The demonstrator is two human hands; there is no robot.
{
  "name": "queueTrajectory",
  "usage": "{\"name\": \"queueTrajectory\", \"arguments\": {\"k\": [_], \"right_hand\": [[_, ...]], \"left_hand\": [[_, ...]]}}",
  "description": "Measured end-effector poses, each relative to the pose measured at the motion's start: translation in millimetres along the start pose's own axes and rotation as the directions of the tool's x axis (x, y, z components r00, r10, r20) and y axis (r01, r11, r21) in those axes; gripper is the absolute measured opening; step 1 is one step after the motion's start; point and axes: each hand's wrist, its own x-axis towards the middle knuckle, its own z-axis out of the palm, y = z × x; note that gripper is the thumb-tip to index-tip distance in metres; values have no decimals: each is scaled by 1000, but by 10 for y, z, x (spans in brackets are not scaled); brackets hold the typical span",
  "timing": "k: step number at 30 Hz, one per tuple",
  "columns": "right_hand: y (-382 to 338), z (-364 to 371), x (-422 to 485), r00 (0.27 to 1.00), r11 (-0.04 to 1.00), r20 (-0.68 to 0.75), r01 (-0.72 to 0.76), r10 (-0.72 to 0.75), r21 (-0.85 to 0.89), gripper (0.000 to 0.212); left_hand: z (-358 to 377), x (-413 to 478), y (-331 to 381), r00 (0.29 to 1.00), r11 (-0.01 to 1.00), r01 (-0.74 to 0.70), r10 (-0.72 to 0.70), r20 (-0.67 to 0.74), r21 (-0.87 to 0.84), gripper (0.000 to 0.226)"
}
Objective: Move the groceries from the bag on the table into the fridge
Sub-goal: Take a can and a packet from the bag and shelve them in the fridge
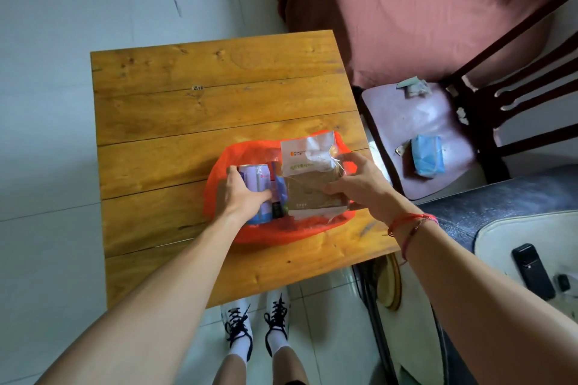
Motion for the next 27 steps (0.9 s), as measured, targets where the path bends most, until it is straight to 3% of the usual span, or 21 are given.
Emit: {"name": "queueTrajectory", "arguments": {"k": [4,9,13,20,27], "right_hand": [[-220,-115,-280,997,996,-17,80,-79,29,65],[-634,-273,-705,976,969,-51,217,-213,118,54],[-1035,-402,-1098,932,915,-68,363,-356,175,47],[-1767,-600,-1902,816,785,-94,576,-571,228,49],[-2332,-786,-2633,667,632,-115,739,-737,233,52]], "left_hand": [[-345,-146,187,994,994,-103,101,-51,-35,65],[-911,-419,529,977,973,-196,183,-114,-124,63],[-1416,-794,910,949,919,-310,283,-141,-242,48],[-2333,-1628,1554,824,785,-563,511,-244,-258,60],[-3080,-2329,1939,686,656,-722,634,-357,-220,68]]}}
